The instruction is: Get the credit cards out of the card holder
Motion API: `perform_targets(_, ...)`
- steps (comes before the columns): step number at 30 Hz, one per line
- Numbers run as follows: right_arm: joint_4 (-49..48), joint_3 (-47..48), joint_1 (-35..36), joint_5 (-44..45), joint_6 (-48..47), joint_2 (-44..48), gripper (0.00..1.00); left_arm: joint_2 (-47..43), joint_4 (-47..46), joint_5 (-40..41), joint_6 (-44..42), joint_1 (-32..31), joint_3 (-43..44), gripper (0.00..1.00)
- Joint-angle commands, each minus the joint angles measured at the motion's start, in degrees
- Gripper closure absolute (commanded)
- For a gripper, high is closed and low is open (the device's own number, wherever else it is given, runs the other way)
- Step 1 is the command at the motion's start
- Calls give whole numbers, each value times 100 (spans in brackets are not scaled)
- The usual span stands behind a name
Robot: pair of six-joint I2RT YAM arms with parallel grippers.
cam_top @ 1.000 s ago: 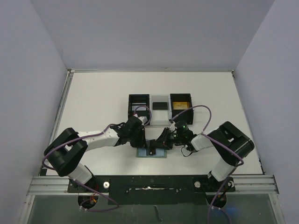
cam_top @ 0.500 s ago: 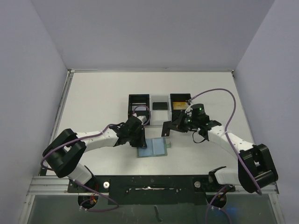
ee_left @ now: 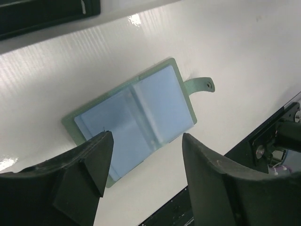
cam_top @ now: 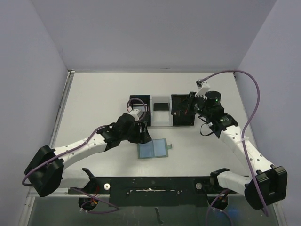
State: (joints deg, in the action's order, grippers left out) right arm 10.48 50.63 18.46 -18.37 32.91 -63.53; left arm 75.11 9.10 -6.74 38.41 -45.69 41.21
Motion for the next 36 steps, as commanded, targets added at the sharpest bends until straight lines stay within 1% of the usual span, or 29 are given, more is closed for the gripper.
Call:
perform_targets(1,-1004,293,273,89,-1477,-221,100,-582,-205,430,13,224,-240,39)
perform_targets(3,-1150,313,691,765,-2380,-397,100,-740,-152,382,71,449,-330,36)
perform_targets(6,-1404,266,1462,2169,-4311,-746,100,-870,59,211,67,741,-463,35)
perform_targets(8,-1569,263,1643,2619,-5278,-1056,100,-950,190,212,43,823,-494,35)
perform_targets(9,-1600,315,1651,2653,-5471,-1268,100,-999,229,227,38,851,-511,35)
perform_targets(10,-1571,410,1645,2506,-5633,-1420,100,-1040,248,226,39,867,-536,35)
perform_targets(13,-1219,819,1635,1724,-6309,-1889,100,-1136,293,222,103,919,-620,35)
perform_targets(16,-1085,1068,1628,1251,-6727,-2274,100,-1143,319,135,165,951,-662,34)
perform_targets(18,-1034,1126,1611,1001,-7070,-2434,100,-1112,305,-95,129,955,-629,34)
perform_targets(21,-1047,1292,1479,834,-7125,-2702,100,-1037,312,-414,68,966,-542,34)
perform_targets(24,-661,1615,1446,865,-7232,-2981,100,-1001,163,-618,184,1024,-595,33)
perform_targets(27,-754,1578,1436,887,-7499,-3072,100,-985,66,-703,291,1101,-636,33)
perform_targets(30,-725,1646,1430,1017,-7627,-3218,95,-893,86,-685,294,1118,-605,33)
perform_targets(34,-384,1952,1419,1112,-7693,-3512,95,-777,189,-737,269,1132,-543,33)
perform_targets(36,-504,1973,1400,1176,-7842,-3613,96,-765,86,-821,359,1150,-606,33)
